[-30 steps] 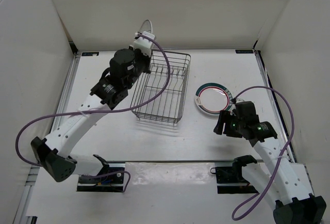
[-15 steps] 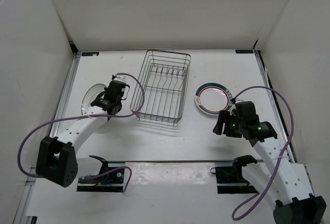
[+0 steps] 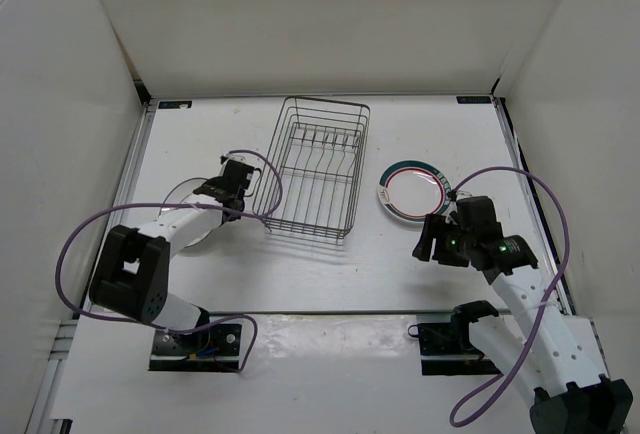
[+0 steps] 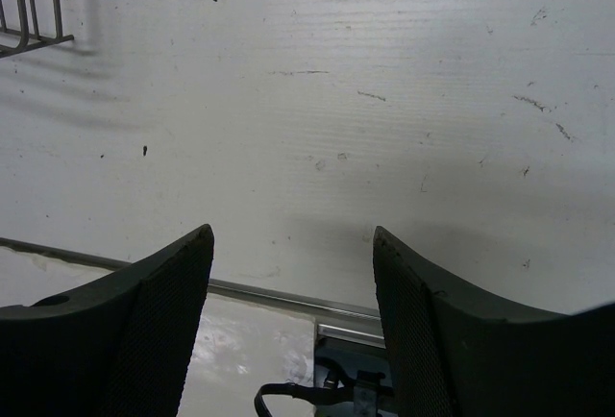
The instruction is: Unload the plates from the dish rack
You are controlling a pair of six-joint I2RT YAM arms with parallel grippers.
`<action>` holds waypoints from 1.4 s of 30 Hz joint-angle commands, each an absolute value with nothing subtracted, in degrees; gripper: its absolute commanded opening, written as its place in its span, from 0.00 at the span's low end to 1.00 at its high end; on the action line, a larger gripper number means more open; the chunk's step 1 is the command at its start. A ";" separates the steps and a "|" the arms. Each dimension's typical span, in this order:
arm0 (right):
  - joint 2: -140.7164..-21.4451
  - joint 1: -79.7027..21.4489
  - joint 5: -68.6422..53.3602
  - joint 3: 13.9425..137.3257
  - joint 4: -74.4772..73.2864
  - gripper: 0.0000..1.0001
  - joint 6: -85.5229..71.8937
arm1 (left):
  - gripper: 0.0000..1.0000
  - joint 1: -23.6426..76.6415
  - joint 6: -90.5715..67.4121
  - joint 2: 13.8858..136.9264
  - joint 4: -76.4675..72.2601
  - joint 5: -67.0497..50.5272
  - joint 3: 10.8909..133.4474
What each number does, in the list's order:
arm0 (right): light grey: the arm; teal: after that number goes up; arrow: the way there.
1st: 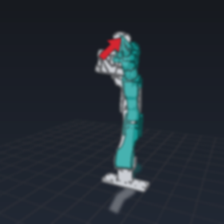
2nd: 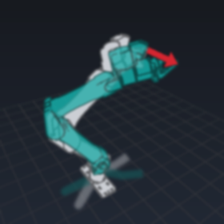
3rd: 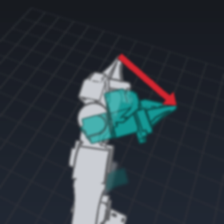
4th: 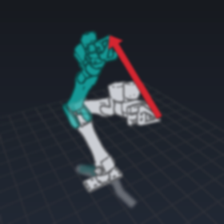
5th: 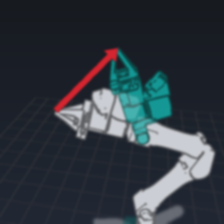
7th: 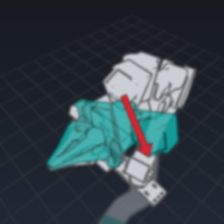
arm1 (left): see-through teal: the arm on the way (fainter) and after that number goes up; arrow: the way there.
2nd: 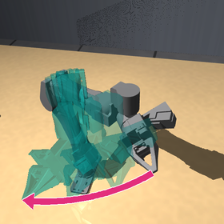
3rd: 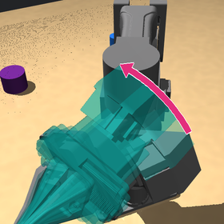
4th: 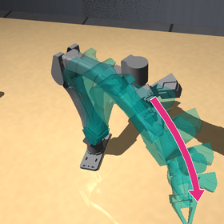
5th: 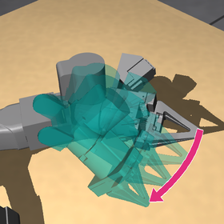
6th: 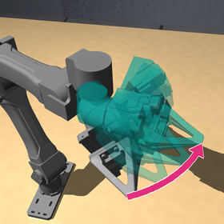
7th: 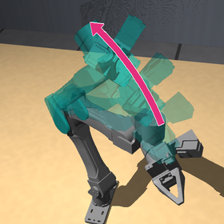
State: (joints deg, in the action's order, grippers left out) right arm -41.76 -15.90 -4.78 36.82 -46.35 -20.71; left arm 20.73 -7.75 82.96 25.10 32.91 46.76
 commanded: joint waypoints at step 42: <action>-46.14 -16.17 -3.60 36.83 -45.97 0.70 -19.86 | 0.98 30.23 -19.07 78.75 35.59 24.08 51.85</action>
